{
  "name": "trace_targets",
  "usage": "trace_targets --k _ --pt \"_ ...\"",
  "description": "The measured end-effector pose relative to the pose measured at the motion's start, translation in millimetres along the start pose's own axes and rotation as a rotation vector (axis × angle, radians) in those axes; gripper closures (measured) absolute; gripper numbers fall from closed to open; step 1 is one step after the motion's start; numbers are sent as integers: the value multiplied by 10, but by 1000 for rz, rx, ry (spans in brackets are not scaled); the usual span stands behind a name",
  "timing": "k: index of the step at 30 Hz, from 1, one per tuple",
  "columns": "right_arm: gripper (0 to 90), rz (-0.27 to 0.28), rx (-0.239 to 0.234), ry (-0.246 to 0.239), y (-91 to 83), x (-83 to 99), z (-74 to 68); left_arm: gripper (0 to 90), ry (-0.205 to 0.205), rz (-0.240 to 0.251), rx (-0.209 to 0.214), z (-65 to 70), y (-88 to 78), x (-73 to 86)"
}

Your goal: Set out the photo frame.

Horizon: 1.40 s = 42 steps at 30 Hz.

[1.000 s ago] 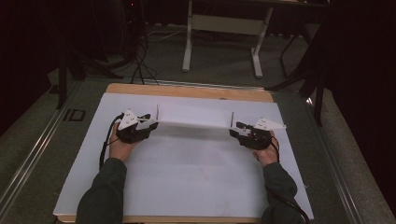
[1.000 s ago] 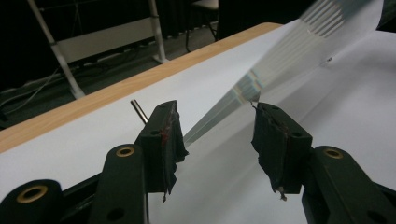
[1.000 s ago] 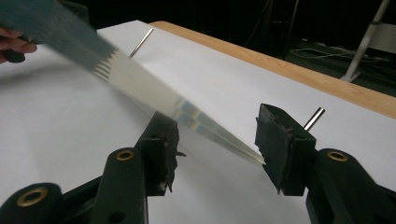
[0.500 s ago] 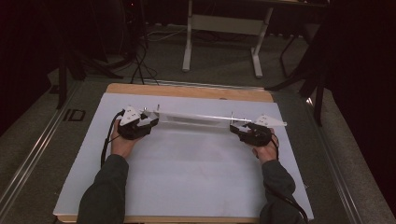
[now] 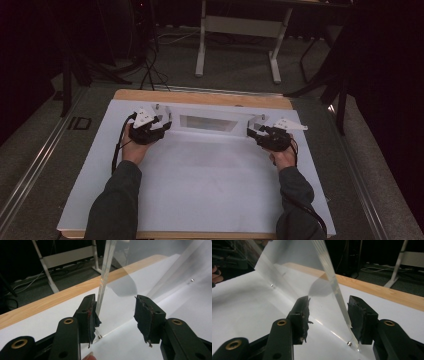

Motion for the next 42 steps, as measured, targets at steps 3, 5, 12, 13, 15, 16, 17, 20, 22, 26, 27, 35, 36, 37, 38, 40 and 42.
trace_targets --k 3,5,12,13,15,16,17,20,22,26,27,35,36,37,38,40,42 --pt "522 4 1 11 13 -14 28 520 -16 0 0 -4 11 -17" --pt "521 2 0 14 15 -18 34 520 -23 0 -1 -1 11 -21" --pt "519 5 17 27 24 -33 55 529 -34 -3 -14 21 8 -38" --pt "519 5 21 27 25 -36 52 529 -30 -6 -18 27 6 -44" --pt "520 -1 36 17 20 -54 47 535 -35 -4 -22 36 0 -51" --pt "520 9 41 20 7 -78 44 538 -38 -3 -22 38 -1 -53" --pt "520 16 41 23 -3 -99 46 540 -45 2 -23 38 -3 -58" --pt "526 3 56 18 -7 -133 47 546 -57 5 -31 46 0 -71" --pt "526 8 67 26 -4 -139 57 552 -72 8 -29 47 -1 -81" --pt "549 11 77 35 -1 -158 51 555 -99 9 -40 38 1 -97" --pt "553 9 80 34 -3 -161 51 556 -109 9 -39 40 1 -103" --pt "593 0 98 68 0 -173 94 576 -160 1 -19 49 -4 -145" --pt "595 12 90 81 -9 -179 99 576 -156 1 -23 51 0 -149" --pt "596 9 95 81 -7 -181 98 576 -157 -1 -23 49 7 -142" --pt "596 5 98 81 -3 -181 99 576 -162 5 -18 45 4 -136" --pt "596 7 94 80 -4 -179 99 576 -159 9 -18 48 0 -126" --pt "597 7 88 75 -12 -168 95 576 -154 9 -13 52 -7 -116"
Point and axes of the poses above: each handheld gripper's, and its own axes: y roughly forward along the jaws, x roughly out of its underside, z roughly to its right, the point moved 5 cm from there along y, roughly forward along the jaws, and after that the axes turned 7 degrees about -y, right-handed, at the moved point
